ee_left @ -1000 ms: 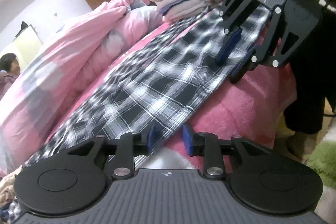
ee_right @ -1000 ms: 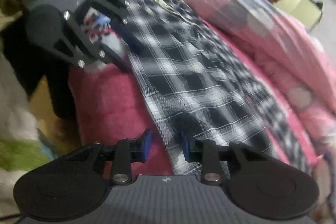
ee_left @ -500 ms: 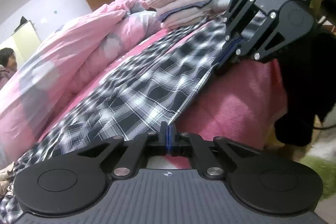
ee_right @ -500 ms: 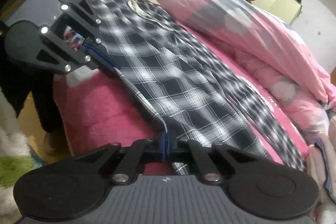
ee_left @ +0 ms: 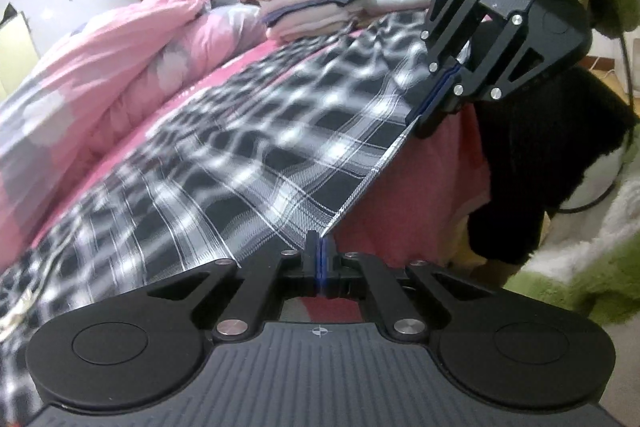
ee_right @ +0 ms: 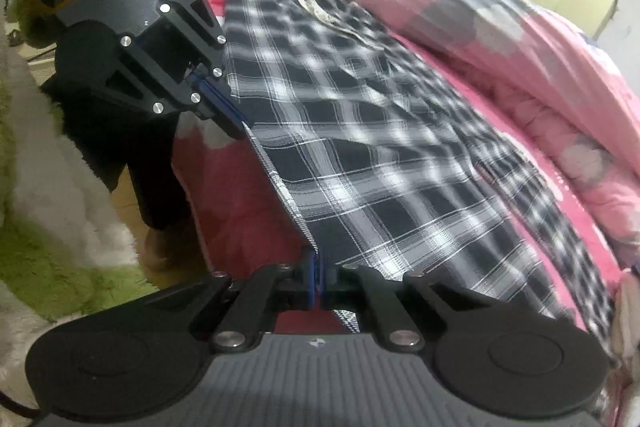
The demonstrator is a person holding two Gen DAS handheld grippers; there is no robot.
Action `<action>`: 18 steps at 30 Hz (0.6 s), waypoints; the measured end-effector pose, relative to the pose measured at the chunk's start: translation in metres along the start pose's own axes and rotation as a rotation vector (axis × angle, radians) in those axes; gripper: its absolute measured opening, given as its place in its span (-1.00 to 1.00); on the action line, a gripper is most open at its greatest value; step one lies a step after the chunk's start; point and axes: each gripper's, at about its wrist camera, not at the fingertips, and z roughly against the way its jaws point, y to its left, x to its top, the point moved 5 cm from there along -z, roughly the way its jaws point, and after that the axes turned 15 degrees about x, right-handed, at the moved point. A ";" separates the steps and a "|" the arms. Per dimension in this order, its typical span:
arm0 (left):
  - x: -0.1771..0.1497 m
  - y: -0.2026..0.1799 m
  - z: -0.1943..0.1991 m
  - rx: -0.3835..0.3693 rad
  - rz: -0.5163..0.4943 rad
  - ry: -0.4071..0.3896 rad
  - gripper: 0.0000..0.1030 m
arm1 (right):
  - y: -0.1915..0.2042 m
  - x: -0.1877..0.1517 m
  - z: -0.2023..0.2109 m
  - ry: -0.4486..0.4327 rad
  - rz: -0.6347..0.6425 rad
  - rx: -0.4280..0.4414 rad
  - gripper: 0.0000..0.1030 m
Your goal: Fold clothes
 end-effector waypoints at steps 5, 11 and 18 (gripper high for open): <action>-0.005 0.000 0.003 -0.014 0.026 0.011 -1.00 | 0.003 -0.008 -0.013 0.036 -0.004 0.022 -0.96; -0.016 0.002 0.001 -0.060 0.084 0.094 -0.98 | 0.003 -0.012 -0.017 0.044 -0.052 0.043 -0.91; -0.005 0.006 0.006 -0.104 0.150 0.079 -0.96 | 0.004 -0.021 -0.001 0.041 -0.126 0.025 -0.88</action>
